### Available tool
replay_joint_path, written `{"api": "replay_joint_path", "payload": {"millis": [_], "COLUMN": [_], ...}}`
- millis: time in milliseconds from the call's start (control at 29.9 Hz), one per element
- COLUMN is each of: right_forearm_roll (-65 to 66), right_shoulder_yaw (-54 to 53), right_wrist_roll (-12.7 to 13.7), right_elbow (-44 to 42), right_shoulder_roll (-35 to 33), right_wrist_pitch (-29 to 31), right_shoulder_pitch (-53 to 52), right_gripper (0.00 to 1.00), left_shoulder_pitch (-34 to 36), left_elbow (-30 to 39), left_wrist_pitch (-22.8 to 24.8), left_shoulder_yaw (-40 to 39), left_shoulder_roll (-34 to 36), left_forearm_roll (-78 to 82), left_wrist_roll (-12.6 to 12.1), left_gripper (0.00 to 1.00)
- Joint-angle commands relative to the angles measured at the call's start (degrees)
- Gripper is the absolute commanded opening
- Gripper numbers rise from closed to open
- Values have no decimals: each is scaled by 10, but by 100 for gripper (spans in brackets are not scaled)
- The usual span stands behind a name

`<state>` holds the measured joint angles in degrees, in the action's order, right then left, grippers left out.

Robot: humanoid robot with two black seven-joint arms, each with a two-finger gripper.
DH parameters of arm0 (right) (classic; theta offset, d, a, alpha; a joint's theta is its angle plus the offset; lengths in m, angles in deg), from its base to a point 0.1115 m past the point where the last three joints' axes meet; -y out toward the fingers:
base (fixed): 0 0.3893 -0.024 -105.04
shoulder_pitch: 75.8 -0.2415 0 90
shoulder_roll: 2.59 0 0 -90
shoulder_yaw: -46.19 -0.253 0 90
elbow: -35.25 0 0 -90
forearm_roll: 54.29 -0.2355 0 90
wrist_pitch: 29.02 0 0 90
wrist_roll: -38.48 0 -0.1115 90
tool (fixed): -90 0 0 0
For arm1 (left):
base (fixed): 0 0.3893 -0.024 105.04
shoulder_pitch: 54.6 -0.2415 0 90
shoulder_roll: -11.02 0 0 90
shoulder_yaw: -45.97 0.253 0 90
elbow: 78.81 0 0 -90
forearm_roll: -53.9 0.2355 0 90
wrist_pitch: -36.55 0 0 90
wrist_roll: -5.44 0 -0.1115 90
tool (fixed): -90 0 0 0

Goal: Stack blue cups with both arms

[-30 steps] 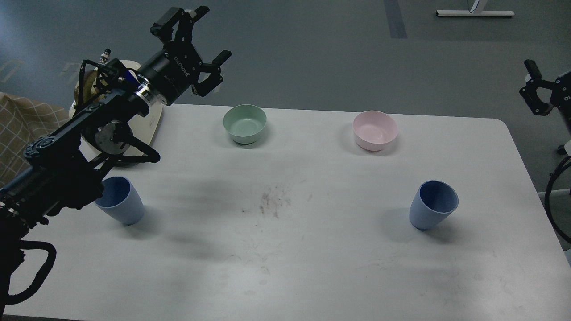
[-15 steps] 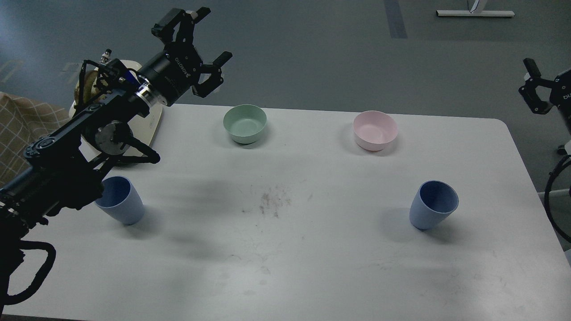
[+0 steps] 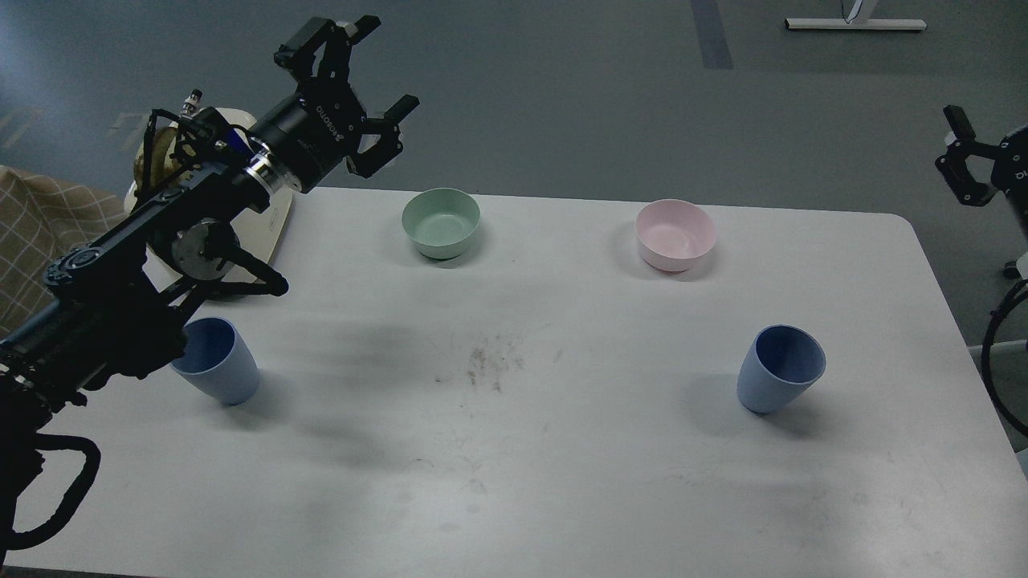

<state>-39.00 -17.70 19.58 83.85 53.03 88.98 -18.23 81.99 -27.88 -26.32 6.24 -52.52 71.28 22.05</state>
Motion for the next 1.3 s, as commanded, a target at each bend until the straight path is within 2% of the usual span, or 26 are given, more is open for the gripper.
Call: {"api": "replay_joint_path", "payload": {"millis": [0, 1003, 1204, 1271], "right_forearm_roll": [0, 0, 0, 0], "right_shoulder_yaw": [0, 0, 0, 0], "right_wrist_roll": [0, 0, 0, 0], "right_elbow": [0, -1, 0, 0], "right_shoulder_roll": [0, 1, 1, 1], "right_wrist_pitch": [0, 0, 0, 0], "right_shoulder_pitch": [0, -3, -4, -4], "right_gripper": [100, 100, 100, 100], "left_shoulder_pitch": [1, 2, 3, 2], "left_elbow": [0, 2, 58, 100], "left_wrist_pitch": [0, 4, 9, 9], "left_shoulder_yaw": [1, 2, -1, 1], "left_shoulder_roll": [1, 1, 46, 83], "left_forearm_roll": [0, 20, 150, 212], "left_wrist_roll": [-1, 0, 1, 1], "left_gripper": [98, 98, 98, 98]}}
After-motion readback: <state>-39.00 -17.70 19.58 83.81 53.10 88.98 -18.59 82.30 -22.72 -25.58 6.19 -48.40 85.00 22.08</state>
